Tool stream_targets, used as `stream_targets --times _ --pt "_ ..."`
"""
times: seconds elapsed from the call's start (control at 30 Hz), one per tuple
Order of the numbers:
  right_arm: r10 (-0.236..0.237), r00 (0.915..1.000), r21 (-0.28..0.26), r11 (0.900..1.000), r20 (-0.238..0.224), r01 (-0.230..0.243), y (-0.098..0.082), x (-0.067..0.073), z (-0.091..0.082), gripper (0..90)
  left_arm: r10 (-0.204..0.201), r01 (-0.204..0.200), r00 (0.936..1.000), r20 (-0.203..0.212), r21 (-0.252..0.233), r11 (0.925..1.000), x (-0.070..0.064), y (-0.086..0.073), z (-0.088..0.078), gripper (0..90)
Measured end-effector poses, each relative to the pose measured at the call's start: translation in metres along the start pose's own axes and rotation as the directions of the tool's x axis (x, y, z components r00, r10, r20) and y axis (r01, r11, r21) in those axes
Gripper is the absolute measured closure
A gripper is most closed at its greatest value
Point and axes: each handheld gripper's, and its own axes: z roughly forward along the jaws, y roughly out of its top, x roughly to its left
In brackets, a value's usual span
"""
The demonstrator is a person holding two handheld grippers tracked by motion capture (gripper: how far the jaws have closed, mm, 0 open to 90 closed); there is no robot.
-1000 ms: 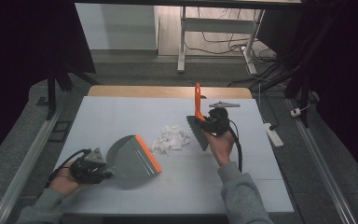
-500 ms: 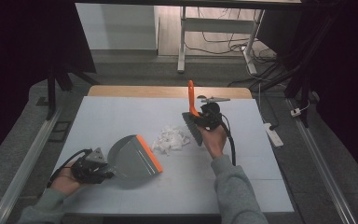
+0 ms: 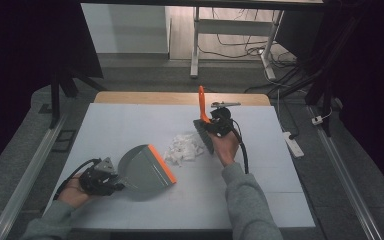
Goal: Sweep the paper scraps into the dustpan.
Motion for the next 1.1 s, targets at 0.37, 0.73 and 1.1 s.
stream_targets --times 0.37,0.73,1.1 --pt "-0.014 0.9991 0.034 0.999 0.041 0.013 0.003 -0.002 0.014 70.4 -0.001 0.001 0.9999 0.012 0.013 0.9999 0.001 0.001 0.004 62.0" --pt "-0.050 0.9987 0.102 0.993 -0.012 0.051 0.008 0.025 0.036 70.5 0.001 -0.001 0.9999 0.016 0.018 0.9998 0.000 0.003 0.006 62.0" --pt "-0.071 0.9893 0.121 0.989 -0.128 0.087 0.001 0.065 0.039 70.5 0.000 0.000 0.9999 0.014 0.016 0.9999 -0.003 0.008 0.010 62.0"
